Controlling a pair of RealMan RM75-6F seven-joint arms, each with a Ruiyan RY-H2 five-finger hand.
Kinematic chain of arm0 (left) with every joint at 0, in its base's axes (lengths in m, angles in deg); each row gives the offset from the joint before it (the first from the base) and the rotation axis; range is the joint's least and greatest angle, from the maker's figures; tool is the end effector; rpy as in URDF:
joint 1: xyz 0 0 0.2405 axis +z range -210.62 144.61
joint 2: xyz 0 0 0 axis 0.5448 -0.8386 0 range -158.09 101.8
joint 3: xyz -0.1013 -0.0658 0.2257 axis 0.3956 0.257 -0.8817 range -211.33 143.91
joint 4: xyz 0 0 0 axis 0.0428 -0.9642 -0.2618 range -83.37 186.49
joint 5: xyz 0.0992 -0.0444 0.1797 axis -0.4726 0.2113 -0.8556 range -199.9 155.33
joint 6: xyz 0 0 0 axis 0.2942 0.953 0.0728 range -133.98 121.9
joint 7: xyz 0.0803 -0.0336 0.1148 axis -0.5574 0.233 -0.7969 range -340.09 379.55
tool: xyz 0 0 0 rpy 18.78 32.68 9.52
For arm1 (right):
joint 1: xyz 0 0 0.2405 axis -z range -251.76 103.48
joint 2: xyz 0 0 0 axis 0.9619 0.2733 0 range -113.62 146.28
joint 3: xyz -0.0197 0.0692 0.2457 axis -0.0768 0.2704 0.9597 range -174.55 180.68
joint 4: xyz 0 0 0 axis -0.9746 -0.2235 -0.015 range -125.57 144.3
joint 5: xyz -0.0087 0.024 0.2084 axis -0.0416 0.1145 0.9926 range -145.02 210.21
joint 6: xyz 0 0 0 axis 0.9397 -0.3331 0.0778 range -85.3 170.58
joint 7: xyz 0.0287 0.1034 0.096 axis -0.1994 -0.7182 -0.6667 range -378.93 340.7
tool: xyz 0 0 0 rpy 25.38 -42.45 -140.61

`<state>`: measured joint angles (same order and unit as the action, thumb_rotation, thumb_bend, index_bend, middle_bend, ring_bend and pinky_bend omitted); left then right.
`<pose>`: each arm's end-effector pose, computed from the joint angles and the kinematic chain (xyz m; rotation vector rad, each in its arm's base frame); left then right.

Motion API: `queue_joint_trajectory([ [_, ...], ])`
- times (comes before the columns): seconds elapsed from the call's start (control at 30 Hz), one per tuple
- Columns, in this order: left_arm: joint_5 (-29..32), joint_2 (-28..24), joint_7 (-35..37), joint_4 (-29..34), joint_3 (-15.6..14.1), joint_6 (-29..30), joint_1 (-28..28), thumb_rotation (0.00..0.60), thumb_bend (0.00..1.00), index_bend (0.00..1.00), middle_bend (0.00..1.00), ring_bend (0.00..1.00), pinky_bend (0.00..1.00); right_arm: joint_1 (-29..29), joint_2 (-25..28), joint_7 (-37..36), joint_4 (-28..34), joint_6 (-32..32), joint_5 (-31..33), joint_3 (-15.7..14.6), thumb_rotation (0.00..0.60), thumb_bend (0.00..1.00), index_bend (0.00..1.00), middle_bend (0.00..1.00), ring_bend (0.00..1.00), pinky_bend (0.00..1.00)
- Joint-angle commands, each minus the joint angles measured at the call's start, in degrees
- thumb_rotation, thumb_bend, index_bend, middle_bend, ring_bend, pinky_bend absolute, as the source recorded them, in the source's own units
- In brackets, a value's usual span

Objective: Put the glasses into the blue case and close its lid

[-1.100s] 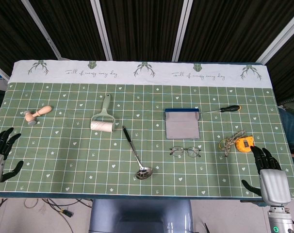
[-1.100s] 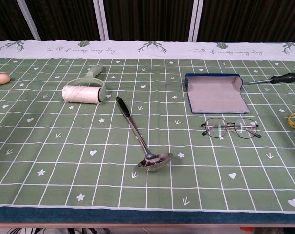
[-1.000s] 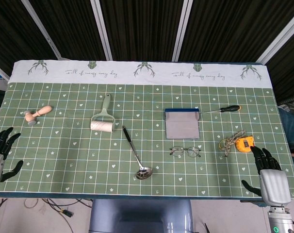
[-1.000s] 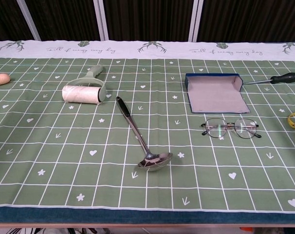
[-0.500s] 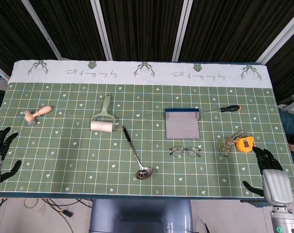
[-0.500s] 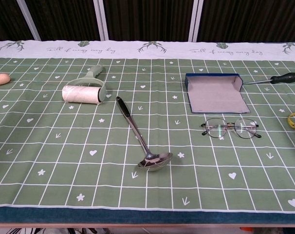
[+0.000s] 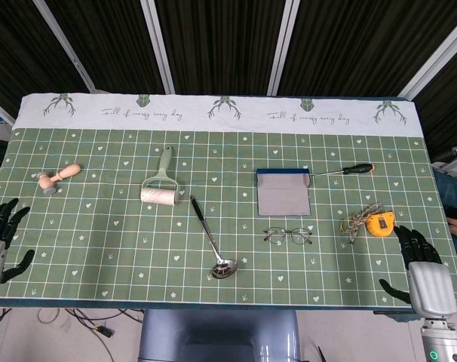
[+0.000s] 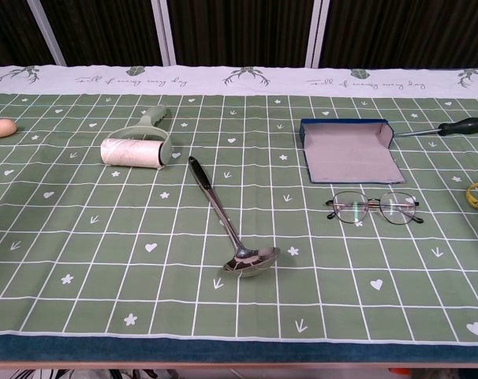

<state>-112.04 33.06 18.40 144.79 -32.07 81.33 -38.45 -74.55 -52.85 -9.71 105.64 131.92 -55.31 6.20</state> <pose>-0.3007 0.1794 0.1723 -1.4531 -0.8095 -0.9167 -0.2936 -0.1573 0.1356 1.3300 -0.8775 0.9042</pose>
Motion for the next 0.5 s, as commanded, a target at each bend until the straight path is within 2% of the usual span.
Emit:
queue_joint_trajectory([
  [0.03, 0.1, 0.0, 0.4, 0.4, 0.3, 0.6, 0.1, 0.600, 0.32, 0.09, 0.00, 0.00, 0.00, -0.4, -0.1, -0.1, -0.4, -0.5, -0.3, 0.1, 0.600, 0.04, 0.06, 0.09, 0.09, 0.19],
  [0.2, 0.4, 0.0, 0.4, 0.2, 0.2, 0.2, 0.1, 0.600, 0.32, 0.09, 0.00, 0.00, 0.00, -3.3, 1.2, 2.3, 0.2, -5.4, 0.6, 0.6, 0.600, 0.01, 0.06, 0.07, 0.08, 0.19],
  [0.3, 0.4, 0.1, 0.3, 0.1, 0.1, -0.2, 0.0, 0.600, 0.32, 0.09, 0.00, 0.00, 0.00, -6.2, 2.4, 4.4, 2.3, -10.4, 2.8, 1.7, 0.600, 0.00, 0.06, 0.06, 0.08, 0.19],
  [0.5, 0.7, 0.0, 0.3, 0.4, 0.1, -0.4, 0.0, 0.600, 0.32, 0.09, 0.00, 0.00, 0.00, -13.7, 4.9, 6.3, 8.0, -23.1, 11.5, 5.6, 0.600, 0.00, 0.07, 0.07, 0.08, 0.19],
])
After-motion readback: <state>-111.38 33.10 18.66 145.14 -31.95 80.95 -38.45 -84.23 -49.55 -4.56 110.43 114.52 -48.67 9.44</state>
